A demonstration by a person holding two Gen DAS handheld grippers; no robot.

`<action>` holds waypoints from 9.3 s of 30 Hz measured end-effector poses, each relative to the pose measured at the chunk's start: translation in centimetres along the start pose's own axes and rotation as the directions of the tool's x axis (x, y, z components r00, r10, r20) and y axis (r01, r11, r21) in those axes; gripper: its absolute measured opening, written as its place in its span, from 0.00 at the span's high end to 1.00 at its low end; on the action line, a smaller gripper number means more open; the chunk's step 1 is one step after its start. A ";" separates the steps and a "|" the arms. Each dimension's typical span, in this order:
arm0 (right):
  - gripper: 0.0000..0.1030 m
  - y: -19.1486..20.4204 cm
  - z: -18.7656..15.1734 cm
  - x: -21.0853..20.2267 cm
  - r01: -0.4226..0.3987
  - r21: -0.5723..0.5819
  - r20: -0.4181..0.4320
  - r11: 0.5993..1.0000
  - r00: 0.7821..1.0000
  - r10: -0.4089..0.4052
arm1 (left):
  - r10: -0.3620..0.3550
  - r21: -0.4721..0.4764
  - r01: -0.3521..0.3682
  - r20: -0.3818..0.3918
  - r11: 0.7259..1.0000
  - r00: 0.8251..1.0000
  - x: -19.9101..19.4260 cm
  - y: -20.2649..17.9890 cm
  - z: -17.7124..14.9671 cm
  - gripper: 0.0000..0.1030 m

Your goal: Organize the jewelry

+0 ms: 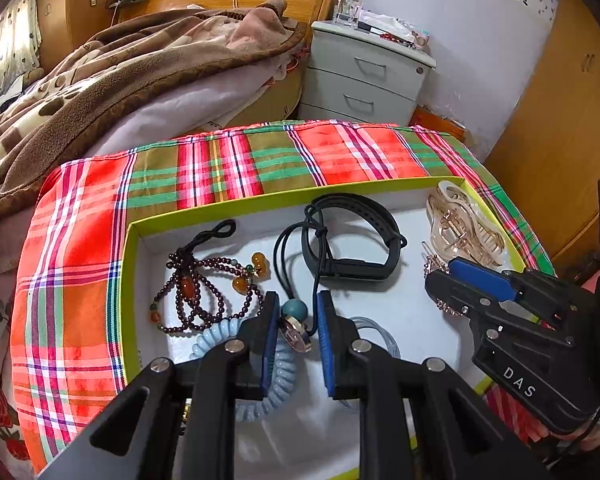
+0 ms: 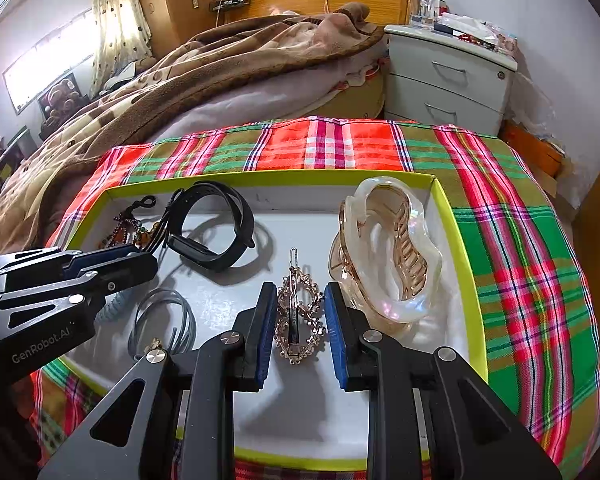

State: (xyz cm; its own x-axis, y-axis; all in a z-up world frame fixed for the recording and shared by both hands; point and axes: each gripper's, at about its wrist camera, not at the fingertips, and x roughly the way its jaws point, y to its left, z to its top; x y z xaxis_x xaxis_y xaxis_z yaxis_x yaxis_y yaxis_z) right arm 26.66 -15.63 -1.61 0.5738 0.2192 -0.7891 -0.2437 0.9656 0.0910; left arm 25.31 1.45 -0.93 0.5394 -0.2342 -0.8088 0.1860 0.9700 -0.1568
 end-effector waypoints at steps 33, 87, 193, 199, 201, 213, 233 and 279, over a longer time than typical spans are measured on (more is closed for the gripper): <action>0.69 0.8 -2.6 -6.1 -0.057 0.011 0.109 0.998 0.992 0.055 | -0.020 -0.003 0.020 0.086 1.000 0.996 -7.3 0.0 -3.6 0.57; 0.69 4.6 -9.5 -9.0 -0.131 -0.056 0.061 0.990 0.989 0.134 | 0.076 0.042 -0.076 -0.001 0.996 0.997 -9.0 0.7 -13.8 0.90; 0.78 -1.9 -2.8 -2.7 0.050 -0.014 0.014 0.999 0.999 -0.050 | 0.020 -0.025 -0.019 0.034 1.000 0.999 -3.5 -0.6 -3.3 0.90; 0.78 -2.0 -2.6 -2.4 0.064 -0.022 0.002 0.998 0.998 -0.064 | 0.017 -0.030 -0.016 0.021 0.999 1.000 -3.1 -0.5 -3.3 0.90; 0.78 -2.0 -2.6 -2.3 0.069 -0.021 -0.003 0.997 0.998 -0.069 | 0.020 -0.030 -0.019 0.016 0.999 1.000 -2.9 -0.5 -3.4 0.90; 0.78 -2.2 -2.3 -2.0 0.068 -0.018 -0.020 0.998 0.997 -0.068 | 0.034 -0.030 -0.033 0.007 0.999 0.999 -2.7 -0.7 -3.4 0.90; 0.69 -2.5 -2.5 -3.1 0.021 0.033 0.014 0.999 1.000 -0.021 | 0.046 -0.037 -0.046 0.015 0.998 0.999 -3.5 -1.4 -3.4 0.69; 0.68 3.4 -8.4 -14.0 -0.011 0.002 0.273 1.000 0.962 0.010 | 0.215 -0.079 -0.202 0.214 0.976 0.953 -12.6 -5.1 -10.7 0.59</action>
State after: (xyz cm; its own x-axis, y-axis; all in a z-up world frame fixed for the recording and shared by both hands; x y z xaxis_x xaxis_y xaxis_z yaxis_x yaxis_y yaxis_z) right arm 11.19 -16.65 4.65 0.7629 0.2585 -0.5926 -0.2485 0.9634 0.1004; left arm 8.74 0.12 4.03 0.7295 -0.0290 -0.6834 0.0074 0.9994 -0.0345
